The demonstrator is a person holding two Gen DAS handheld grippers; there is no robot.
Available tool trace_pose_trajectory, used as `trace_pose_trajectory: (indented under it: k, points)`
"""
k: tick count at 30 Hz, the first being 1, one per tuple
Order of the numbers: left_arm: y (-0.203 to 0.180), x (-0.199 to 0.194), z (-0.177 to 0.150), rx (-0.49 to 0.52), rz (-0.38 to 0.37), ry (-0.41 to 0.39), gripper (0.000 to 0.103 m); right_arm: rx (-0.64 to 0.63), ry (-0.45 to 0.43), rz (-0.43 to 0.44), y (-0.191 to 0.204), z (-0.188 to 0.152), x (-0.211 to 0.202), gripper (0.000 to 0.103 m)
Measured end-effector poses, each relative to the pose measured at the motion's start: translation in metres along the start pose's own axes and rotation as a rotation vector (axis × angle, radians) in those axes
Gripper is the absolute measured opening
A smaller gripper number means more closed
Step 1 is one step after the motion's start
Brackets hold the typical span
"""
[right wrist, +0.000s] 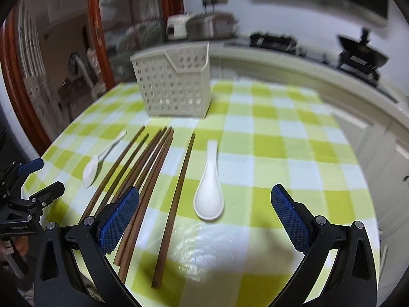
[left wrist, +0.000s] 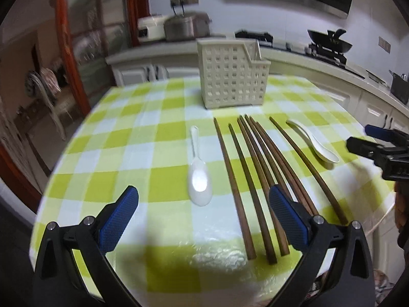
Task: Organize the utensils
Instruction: 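Grasp a white spoon with the left tool while the right tool grasps the other white spoon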
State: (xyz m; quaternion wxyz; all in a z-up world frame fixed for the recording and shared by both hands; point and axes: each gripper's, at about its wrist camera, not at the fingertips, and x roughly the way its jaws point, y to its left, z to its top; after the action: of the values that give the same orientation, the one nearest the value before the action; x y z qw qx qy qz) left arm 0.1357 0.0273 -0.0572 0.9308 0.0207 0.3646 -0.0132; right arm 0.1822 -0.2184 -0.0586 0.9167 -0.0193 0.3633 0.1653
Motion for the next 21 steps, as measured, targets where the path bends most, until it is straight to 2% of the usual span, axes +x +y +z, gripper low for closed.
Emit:
trace_pose_trajectory:
  k: [5, 8, 10, 13, 16, 19, 21]
  points:
    - [0.014, 0.034, 0.023, -0.037, -0.048, 0.122, 0.099, -0.022, 0.058, -0.007, -0.003, 0.019, 0.03, 0.087]
    - [0.02, 0.053, 0.035, -0.058, -0.09, 0.17, 0.099, -0.023, 0.09, -0.022, -0.006, 0.031, 0.047, 0.077]
    - [0.022, 0.063, 0.044, -0.055, -0.106, 0.183, 0.099, -0.017, 0.121, -0.022, -0.009, 0.035, 0.059, 0.071]
    - [0.022, 0.078, 0.052, -0.032, -0.081, 0.189, 0.099, -0.019, 0.173, -0.02, -0.012, 0.039, 0.075, 0.059]
    - [0.029, 0.094, 0.059, -0.07, -0.099, 0.235, 0.098, -0.029, 0.203, -0.013, -0.01, 0.04, 0.085, 0.048]
    - [0.037, 0.106, 0.062, -0.116, -0.13, 0.257, 0.098, -0.036, 0.223, -0.007, -0.01, 0.044, 0.094, 0.04]
    - [0.04, 0.116, 0.064, -0.115, -0.137, 0.275, 0.097, -0.039, 0.235, -0.003, -0.01, 0.046, 0.099, 0.039]
